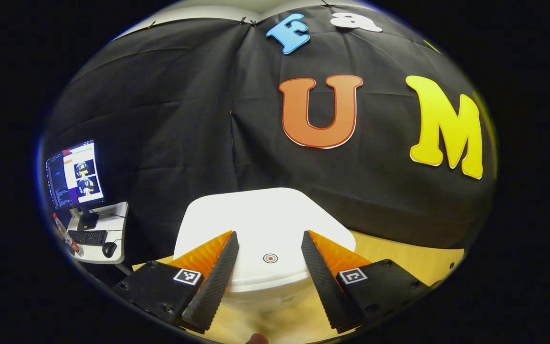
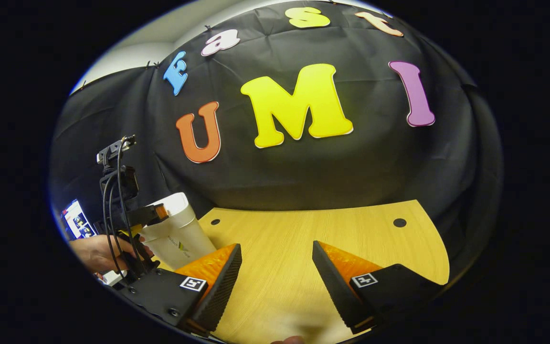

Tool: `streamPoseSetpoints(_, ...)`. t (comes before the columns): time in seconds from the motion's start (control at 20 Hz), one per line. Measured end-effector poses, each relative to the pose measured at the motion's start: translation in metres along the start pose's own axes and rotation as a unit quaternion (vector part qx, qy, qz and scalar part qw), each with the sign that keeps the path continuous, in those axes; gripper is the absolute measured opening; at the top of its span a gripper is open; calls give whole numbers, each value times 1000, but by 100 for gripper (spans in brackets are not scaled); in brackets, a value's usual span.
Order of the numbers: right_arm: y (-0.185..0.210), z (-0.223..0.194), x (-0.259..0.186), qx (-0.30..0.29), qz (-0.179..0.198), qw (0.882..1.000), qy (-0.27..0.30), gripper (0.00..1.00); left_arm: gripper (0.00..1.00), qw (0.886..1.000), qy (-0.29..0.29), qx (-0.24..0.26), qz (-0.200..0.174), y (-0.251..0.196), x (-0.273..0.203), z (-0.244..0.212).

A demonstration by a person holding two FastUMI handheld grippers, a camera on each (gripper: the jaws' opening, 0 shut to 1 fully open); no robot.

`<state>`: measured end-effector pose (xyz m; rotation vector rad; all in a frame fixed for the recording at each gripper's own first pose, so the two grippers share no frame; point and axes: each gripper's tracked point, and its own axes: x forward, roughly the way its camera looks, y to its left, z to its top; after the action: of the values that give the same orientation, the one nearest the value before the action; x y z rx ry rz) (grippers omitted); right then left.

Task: Press the lid of the desktop garbage bin to open it, pick up the crumpled paper on the desktop and throw it into the bin, then pick up the pop can on the desktop and drop it into the bin, and finally close the garbage bin lid.

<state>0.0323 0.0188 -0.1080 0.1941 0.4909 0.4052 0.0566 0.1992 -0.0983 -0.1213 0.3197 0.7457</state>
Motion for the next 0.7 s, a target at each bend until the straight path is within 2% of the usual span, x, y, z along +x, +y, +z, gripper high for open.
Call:
streamPoseSetpoints(0.2,7,2,5,0,11,1000,-6,94,89,1000,4,-9,-6,-2,0,-5)
streamPoseSetpoints(0.35,16,-1,7,1,19,1000,-4,94,89,999,-41,-1,-9,-2,-3,7)
streamPoseSetpoints(0.5,20,3,4,-19,20,1000,-9,94,88,998,-52,18,-1,1,-5,9)
streamPoseSetpoints(0.7,18,12,-1,-32,8,999,-19,94,95,998,-65,8,-23,-7,-8,19)
